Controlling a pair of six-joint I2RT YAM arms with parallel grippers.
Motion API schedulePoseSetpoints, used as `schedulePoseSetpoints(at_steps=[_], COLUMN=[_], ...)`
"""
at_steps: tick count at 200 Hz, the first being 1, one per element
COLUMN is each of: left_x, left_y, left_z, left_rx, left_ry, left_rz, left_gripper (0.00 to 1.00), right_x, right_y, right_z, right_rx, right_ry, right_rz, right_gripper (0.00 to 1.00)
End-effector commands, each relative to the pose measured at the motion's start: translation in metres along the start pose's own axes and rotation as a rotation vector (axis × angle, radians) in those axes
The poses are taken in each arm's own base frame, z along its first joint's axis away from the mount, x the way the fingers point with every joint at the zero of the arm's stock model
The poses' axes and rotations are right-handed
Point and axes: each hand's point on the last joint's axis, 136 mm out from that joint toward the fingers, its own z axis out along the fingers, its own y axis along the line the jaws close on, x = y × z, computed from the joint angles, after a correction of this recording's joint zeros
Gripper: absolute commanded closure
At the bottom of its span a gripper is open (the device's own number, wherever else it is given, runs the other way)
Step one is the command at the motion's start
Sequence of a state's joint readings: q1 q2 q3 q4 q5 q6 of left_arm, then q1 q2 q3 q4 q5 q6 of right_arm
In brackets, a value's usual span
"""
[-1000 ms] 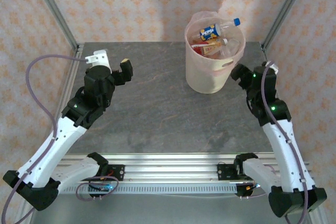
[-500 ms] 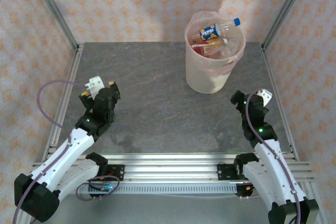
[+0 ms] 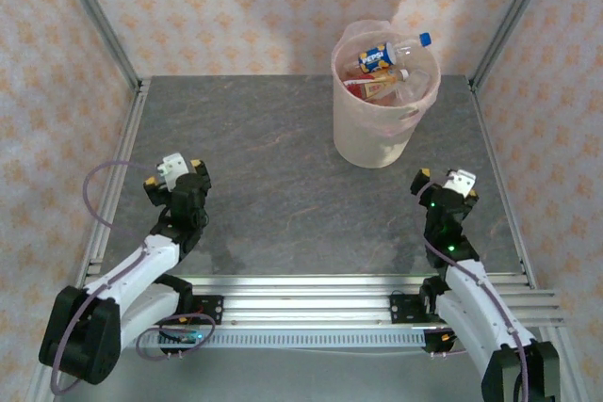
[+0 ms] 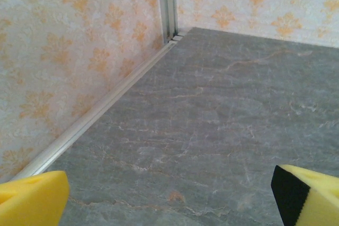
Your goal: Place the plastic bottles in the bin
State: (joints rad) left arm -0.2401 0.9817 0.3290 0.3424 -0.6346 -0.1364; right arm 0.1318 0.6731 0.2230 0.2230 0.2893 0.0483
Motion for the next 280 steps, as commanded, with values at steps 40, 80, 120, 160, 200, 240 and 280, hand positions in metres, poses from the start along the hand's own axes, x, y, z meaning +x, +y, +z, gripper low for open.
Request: schedulePoseSetpoints(at_steps=[40,80,120,160,200,240,280], left_x=[0.010,0.011,0.022,0.032,0.037,0.038,0.038], left_y=[-0.020,-0.040,-0.062,-0.066,-0.070,-0.067,-0.067], left_z=[0.015,0.025,0.039,0.049,0.071,0.073,0.073], left_rx=[0.086,0.161,0.215,0.258,0.283,0.287,0.287], left_ry=[-0.051,-0.064,-0.060,-0.022,0.082,0.089,0.088], left_rz=[0.083,0.099,0.124,0.106,0.092,0.078,0.077], left_gripper=[0.00,0.00,0.00,0.00,0.00,0.00,0.00], right_x=[-0.013,-0.006,-0.002,0.005,0.015,0.015,0.020], right_y=[0.014,0.027,0.036,0.042,0.042,0.047,0.055], right_z=[0.018,0.032,0.043,0.052,0.061,0.067,0.078], right_rx=[-0.016,-0.052,-0.071,-0.089,-0.074,-0.090,-0.114], right_ry=[-0.074,-0.043,-0.025,-0.015,-0.001,0.003,0.019], right_rz=[-0.059,-0.076,-0.082,-0.088,-0.094,-0.108,-0.142], right_gripper=[0.01,0.01,0.01,0.01,0.01,0.01,0.01])
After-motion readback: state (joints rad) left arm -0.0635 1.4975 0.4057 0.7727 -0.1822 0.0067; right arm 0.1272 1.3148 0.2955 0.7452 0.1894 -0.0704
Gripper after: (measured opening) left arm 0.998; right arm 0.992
